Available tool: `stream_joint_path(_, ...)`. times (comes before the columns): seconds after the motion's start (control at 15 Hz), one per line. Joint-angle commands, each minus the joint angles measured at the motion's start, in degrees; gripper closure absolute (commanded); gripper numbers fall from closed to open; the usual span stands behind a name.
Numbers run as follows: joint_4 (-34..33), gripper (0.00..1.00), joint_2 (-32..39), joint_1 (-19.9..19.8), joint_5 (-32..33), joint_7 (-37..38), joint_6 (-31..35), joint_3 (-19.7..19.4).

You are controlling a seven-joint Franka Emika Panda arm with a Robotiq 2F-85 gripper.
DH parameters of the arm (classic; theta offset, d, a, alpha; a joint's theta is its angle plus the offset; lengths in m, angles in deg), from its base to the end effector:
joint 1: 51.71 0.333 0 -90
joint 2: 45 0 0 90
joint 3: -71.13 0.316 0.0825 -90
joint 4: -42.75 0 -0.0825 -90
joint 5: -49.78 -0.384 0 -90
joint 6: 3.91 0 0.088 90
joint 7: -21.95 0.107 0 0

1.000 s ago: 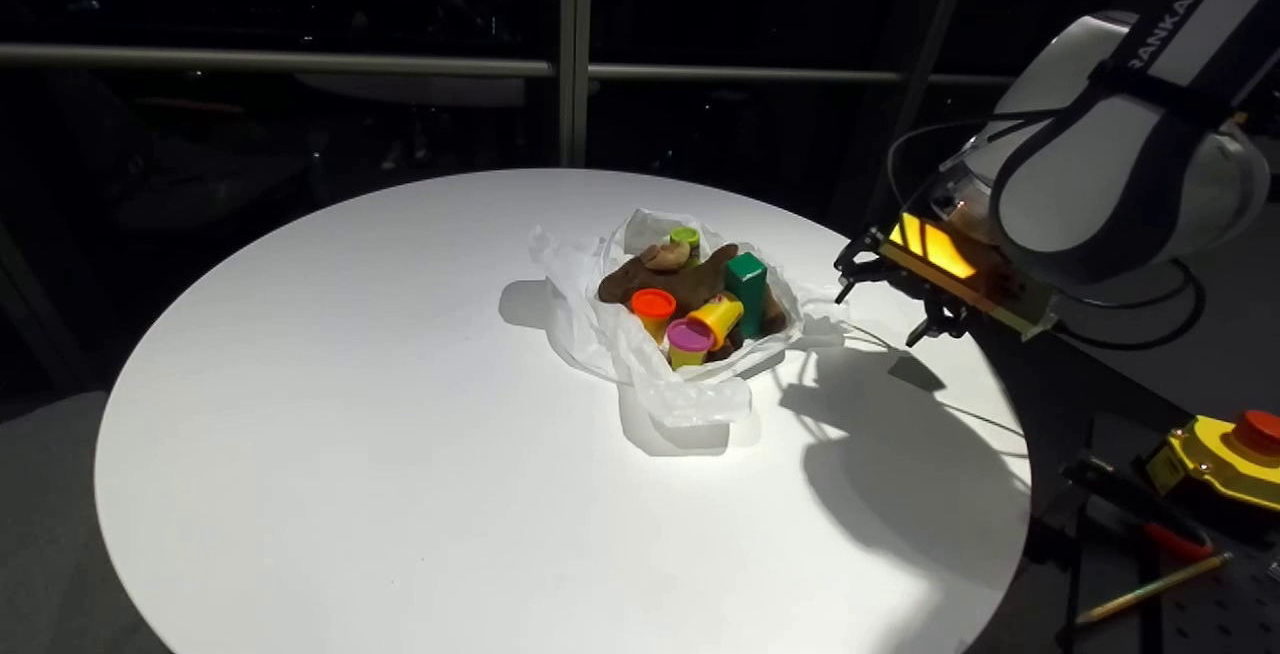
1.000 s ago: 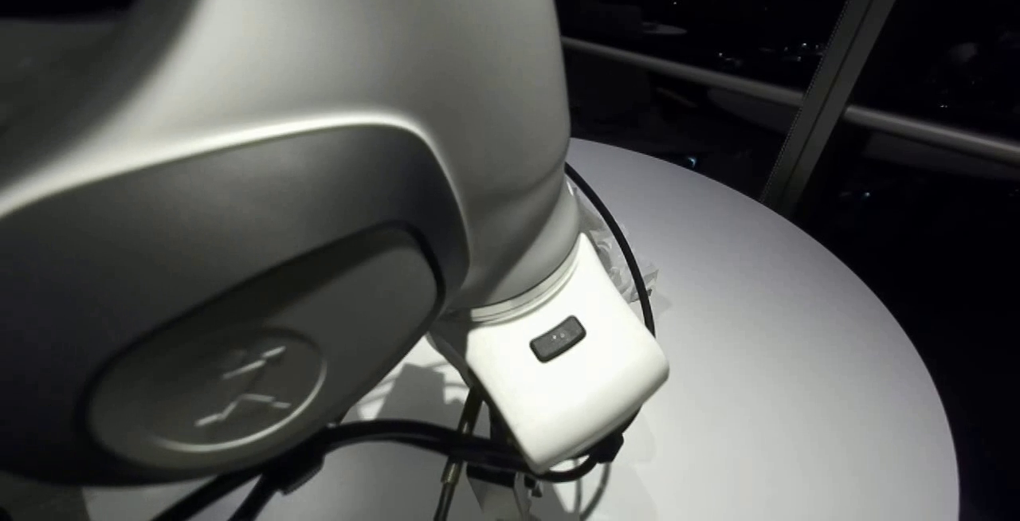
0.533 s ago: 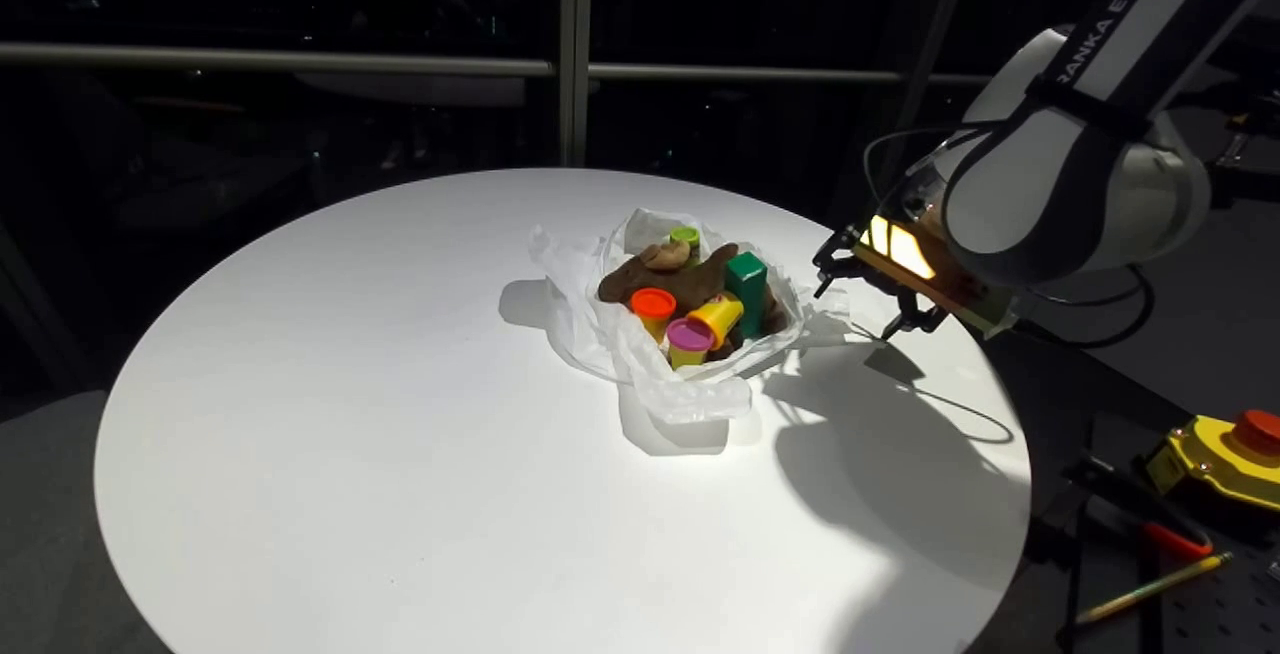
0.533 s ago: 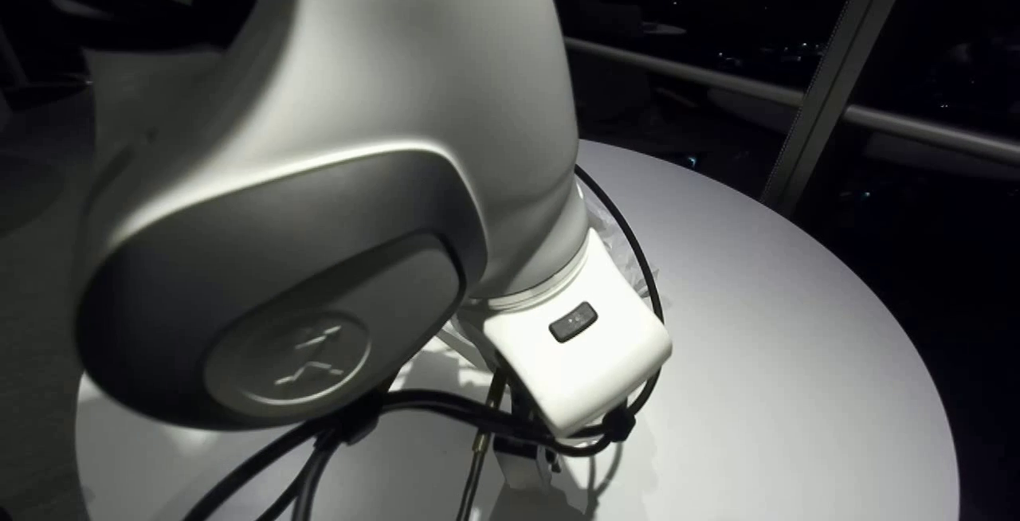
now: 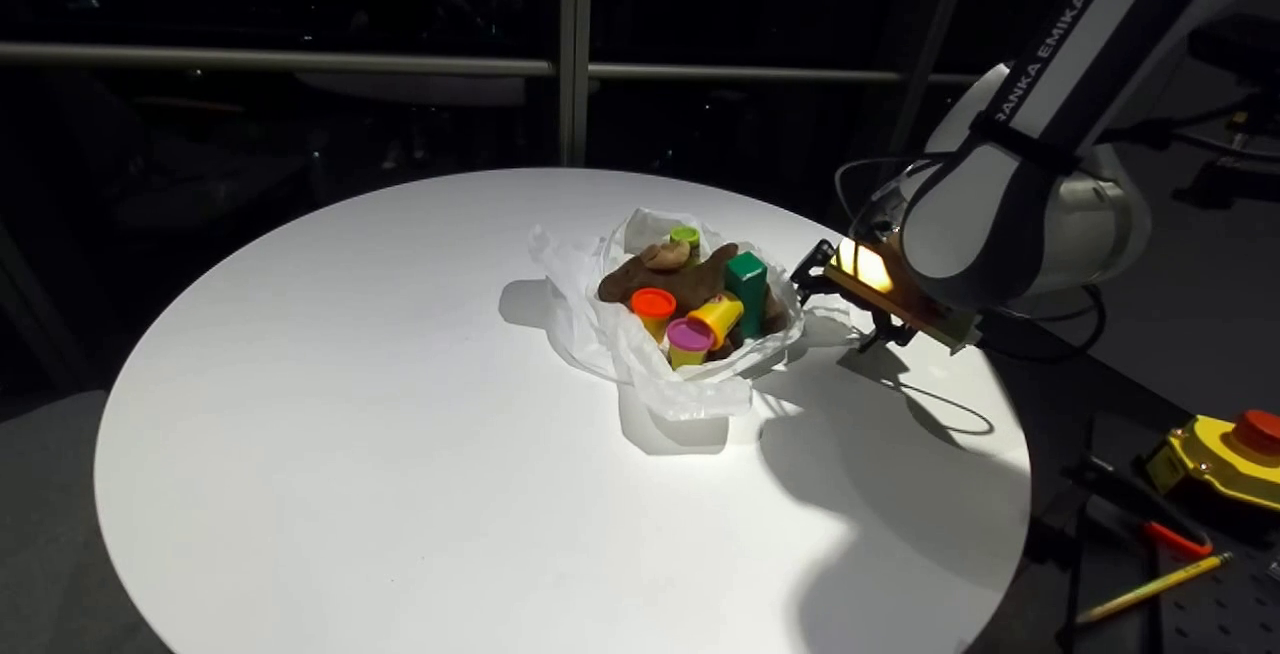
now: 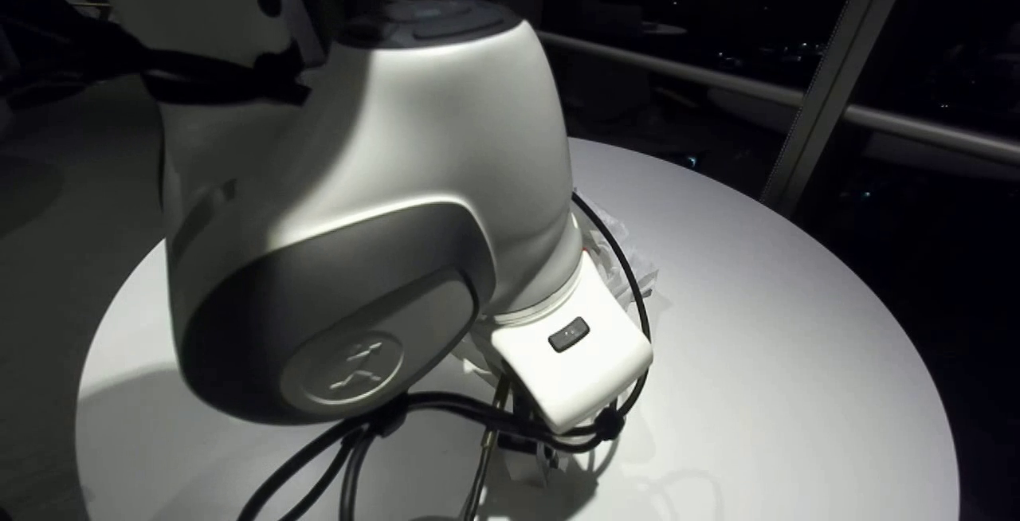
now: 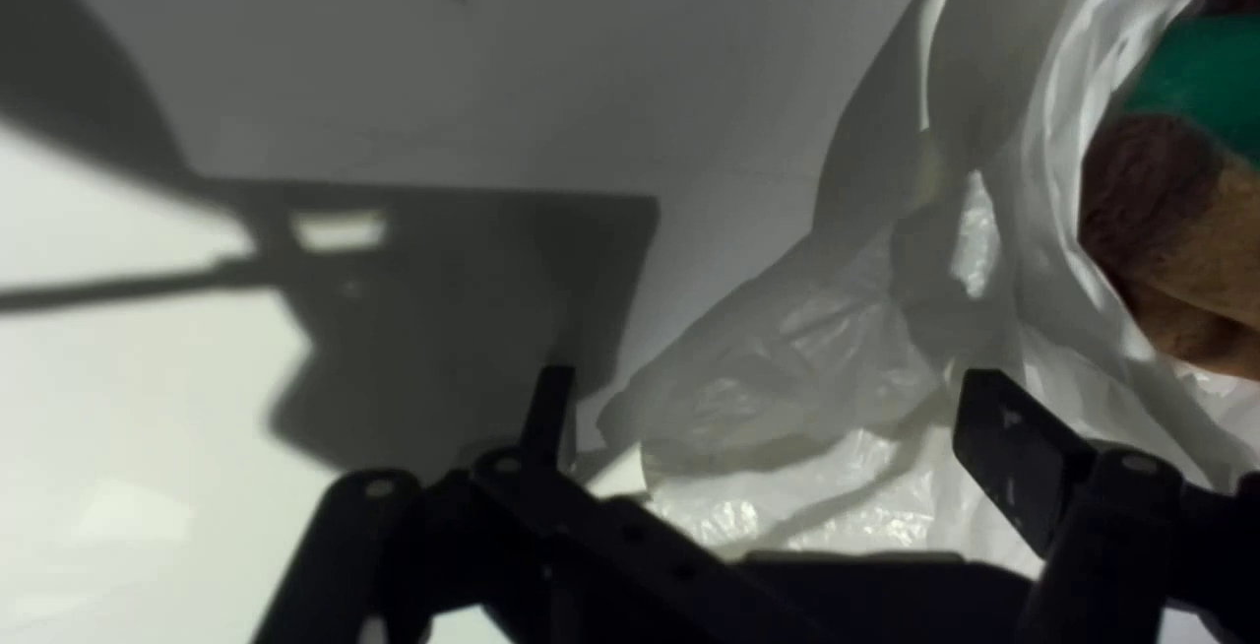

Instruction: Put the objects inside the plastic

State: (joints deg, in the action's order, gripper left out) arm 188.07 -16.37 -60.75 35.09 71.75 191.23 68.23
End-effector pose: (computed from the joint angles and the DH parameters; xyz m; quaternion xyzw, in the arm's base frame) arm 0.4473 -0.1260 0.1303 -0.7742 0.6052 -0.1812 0.0396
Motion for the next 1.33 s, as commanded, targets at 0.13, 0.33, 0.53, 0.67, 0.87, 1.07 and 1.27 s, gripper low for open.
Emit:
stream_joint_path(0.13,-2.04,0.39,1.86,0.75,-4.38,-2.75,2.29,-0.51)
stream_joint_path(0.33,-0.48,0.63,0.34,0.14,-5.61,-3.12,3.45,0.17)
stream_joint_path(0.53,0.51,0.85,-1.21,1.21,-6.77,-3.4,3.87,-0.23)
stream_joint_path(0.67,1.11,0.99,-2.5,4.25,-8.99,-4.19,3.16,-2.4)
stream_joint_path(0.87,2.66,1.0,-5.06,13.05,-14.06,-5.48,1.33,-9.0)
stream_joint_path(1.07,5.19,1.0,-7.75,25.2,-20.93,-9.46,0.52,-17.68)
stream_joint_path(1.27,7.71,1.0,-8.41,37.35,-31.12,-17.58,1.04,-26.09)
